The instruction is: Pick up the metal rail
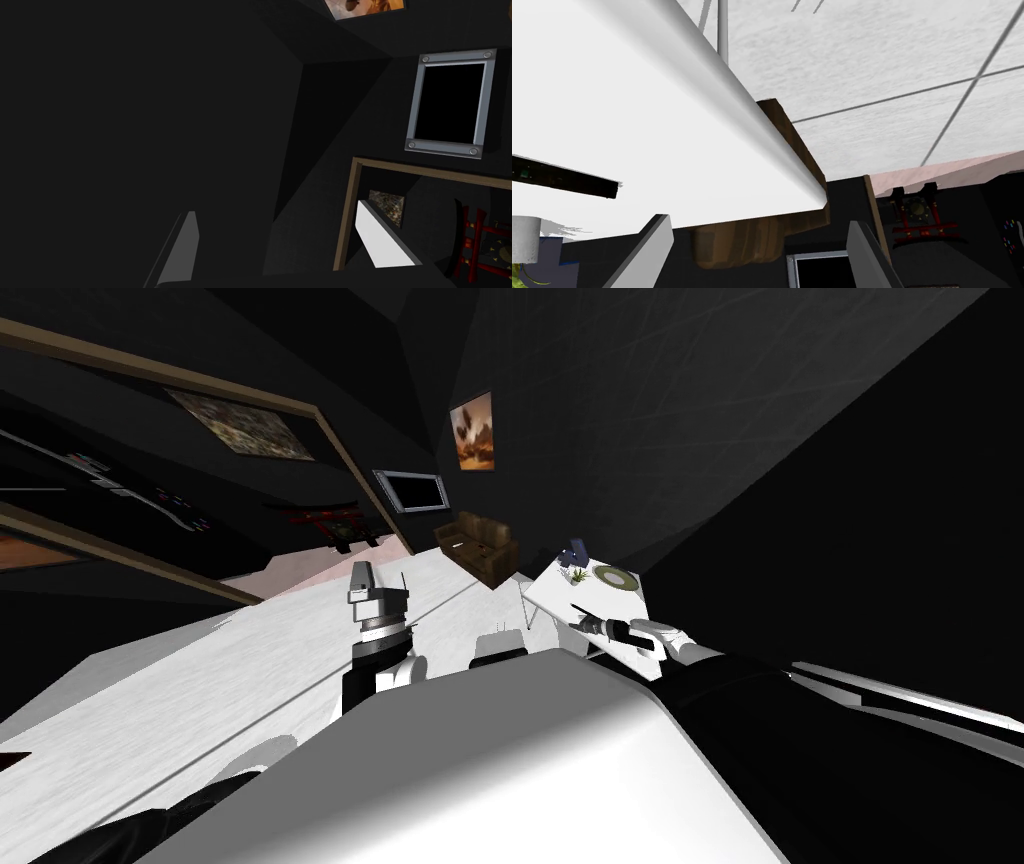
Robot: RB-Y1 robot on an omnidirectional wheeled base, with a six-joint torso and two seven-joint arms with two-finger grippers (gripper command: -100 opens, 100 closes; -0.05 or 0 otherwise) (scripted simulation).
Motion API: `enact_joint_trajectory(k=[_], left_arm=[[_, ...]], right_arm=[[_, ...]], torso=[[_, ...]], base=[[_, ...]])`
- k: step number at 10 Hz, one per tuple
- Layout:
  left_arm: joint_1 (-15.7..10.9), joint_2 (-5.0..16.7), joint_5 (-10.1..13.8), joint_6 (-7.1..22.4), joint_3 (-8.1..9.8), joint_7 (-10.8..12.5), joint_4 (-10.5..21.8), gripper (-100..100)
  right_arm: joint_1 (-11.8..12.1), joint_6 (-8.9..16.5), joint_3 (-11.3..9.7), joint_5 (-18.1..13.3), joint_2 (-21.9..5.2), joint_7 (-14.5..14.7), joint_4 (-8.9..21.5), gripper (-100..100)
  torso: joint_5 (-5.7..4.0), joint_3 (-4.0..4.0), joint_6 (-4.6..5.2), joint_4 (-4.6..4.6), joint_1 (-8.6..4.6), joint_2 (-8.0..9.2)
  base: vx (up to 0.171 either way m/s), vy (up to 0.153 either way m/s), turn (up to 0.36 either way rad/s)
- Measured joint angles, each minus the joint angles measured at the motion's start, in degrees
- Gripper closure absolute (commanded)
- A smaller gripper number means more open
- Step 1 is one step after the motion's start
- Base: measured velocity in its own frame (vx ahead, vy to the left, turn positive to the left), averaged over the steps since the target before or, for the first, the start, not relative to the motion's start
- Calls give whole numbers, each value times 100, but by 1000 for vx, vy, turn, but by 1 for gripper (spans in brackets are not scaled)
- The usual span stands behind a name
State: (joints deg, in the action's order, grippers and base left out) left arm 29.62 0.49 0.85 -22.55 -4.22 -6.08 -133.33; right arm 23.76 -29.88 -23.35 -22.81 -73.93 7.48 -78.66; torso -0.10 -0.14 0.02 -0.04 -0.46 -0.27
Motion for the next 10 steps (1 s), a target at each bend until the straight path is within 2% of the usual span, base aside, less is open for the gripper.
enact_joint_trajectory(k=[3, 4, 5, 6, 7, 8, 9, 10], left_arm=[[1, 0, 0, 0, 1, 0, 0, 0], [0, 0, 0, 0, 0, 0, 0, 0], [0, 0, 0, 0, 0, 0, 0, 0], [1, 0, 0, 0, 0, 0, 0, 0], [1, 0, 0, 0, 0, 0, 0, 0], [0, 0, 0, 0, 0, 0, 0, 0], [1, 0, 0, 0, 1, 0, 0, 0], [1, 0, 0, 0, 1, 0, 0, 0]], right_arm=[[84, -140, -220, -377, -377, 79, 440, -100], [141, -169, -269, -469, -483, 94, 515, -100], [304, -167, -286, -545, -688, 95, 488, -100], [355, -196, -295, -588, -743, 117, 546, -100], [310, -307, -378, -702, -736, 158, 777, -100], [472, -334, -403, -773, -838, 202, 784, -100], [505, -425, -469, -875, -896, 233, 944, -100], [444, -523, -603, -1031, -875, 237, 1138, -100]], torso=[[-3, -4, 5, -2, -2, -6], [0, 1, 4, 0, 7, 3], [0, 1, 3, 1, 1, 2], [-2, 2, 6, 1, 8, 4], [0, 2, 4, 1, 14, 3], [0, 1, 3, 0, 7, 2], [-2, -2, 4, -1, 1, -3], [-4, -2, 5, -1, -2, -3]], base=[[48, -102, 140], [30, -106, 189], [27, -83, 85], [28, -62, 100], [33, -93, 185], [45, -109, 153], [43, -111, 116], [34, -113, 132]])
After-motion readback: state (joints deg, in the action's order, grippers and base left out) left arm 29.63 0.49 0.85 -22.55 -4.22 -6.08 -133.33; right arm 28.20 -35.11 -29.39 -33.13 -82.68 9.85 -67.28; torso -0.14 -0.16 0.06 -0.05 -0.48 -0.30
